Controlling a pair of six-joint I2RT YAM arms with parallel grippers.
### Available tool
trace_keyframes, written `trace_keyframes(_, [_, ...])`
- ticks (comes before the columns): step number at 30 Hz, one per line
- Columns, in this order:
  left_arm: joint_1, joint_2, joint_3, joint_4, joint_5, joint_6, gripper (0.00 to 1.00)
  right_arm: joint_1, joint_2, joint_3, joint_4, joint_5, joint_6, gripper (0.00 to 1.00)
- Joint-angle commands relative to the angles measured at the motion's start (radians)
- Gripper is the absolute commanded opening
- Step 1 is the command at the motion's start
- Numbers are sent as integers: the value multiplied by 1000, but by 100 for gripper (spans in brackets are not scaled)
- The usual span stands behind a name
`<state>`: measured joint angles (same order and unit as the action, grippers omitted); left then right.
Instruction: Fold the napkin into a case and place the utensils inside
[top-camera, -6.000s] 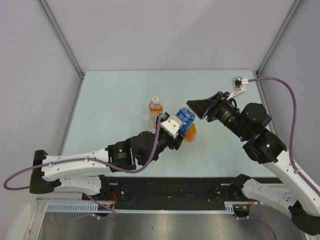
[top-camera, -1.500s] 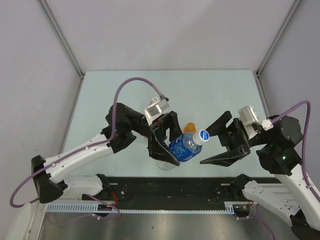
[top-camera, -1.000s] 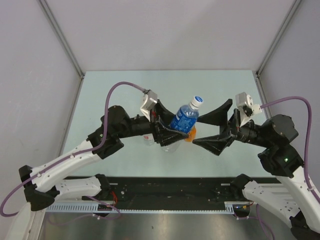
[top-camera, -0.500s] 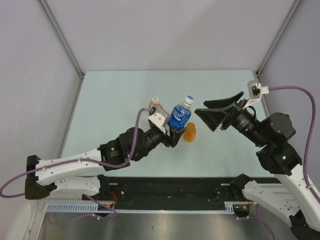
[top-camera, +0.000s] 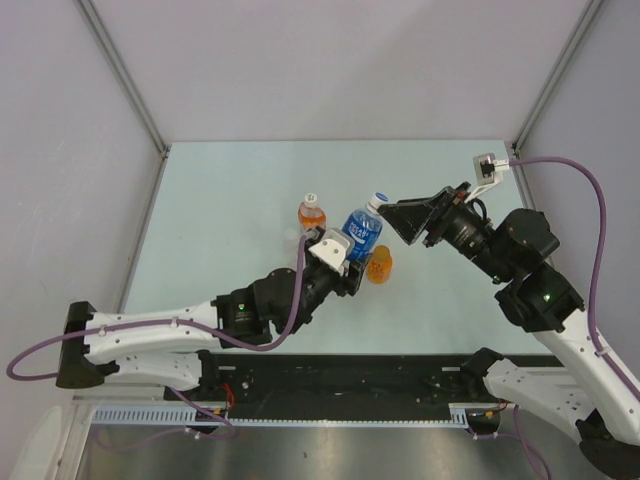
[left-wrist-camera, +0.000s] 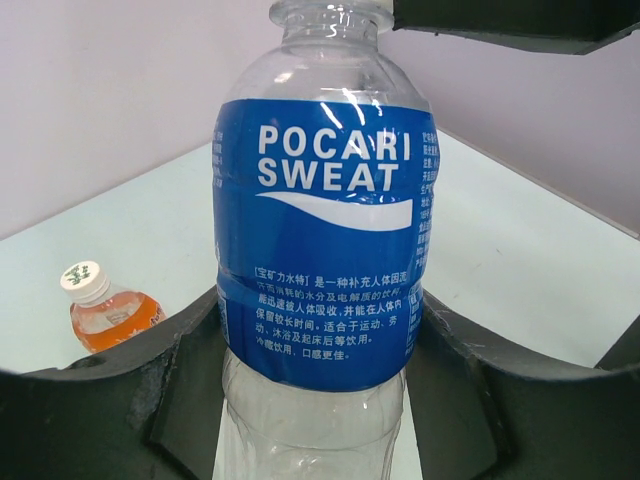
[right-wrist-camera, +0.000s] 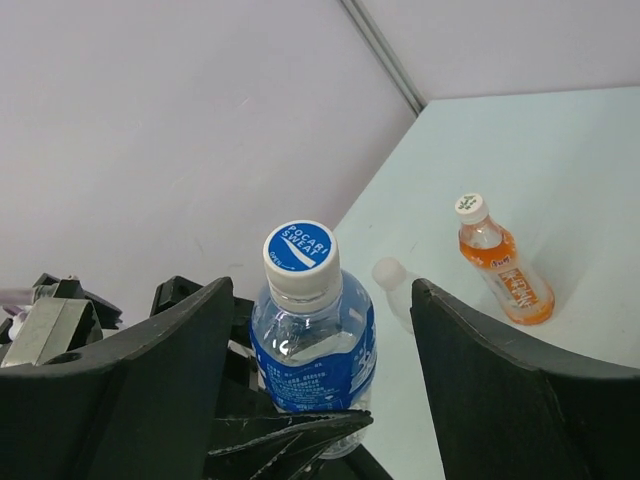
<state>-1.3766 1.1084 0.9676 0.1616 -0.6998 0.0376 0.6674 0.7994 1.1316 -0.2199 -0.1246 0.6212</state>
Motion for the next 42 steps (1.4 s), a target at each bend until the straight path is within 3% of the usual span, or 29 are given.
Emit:
trace_keyframes(1, [-18,10,2,55,-41,39,0,12,6,23,20,34,12,73])
trace_keyframes(9, [-32,25,5,65,-52,59,0,23,26,23,50,28,15,68])
trace_keyframes(14, [-38,34,3,70,-55,59,0,34,34,23,53,26,15,55])
trace_keyframes(20, [-44,44,3,75,-55,64,0,37,32,23,44,37,8,45])
trace_keyframes(25, [-45,36,-1,73,-52,62,0,44,20,23,39,66,-17,30])
trace_keyframes(32, [-45,4,-20,72,-18,41,0,47,-9,11,51,79,-66,0])
trace_keyframes(35, [-44,-39,-35,69,72,21,0,49,-25,0,73,42,-106,0])
trace_keyframes(39, [0,-129,-52,44,340,-56,0,46,-60,-21,122,-55,-187,0])
trace_keyframes(40, [26,-146,-53,35,508,-123,0,47,-69,-23,141,-111,-225,0])
trace_keyframes(42, [135,-189,-58,30,716,-210,0,46,-89,-32,162,-183,-262,0])
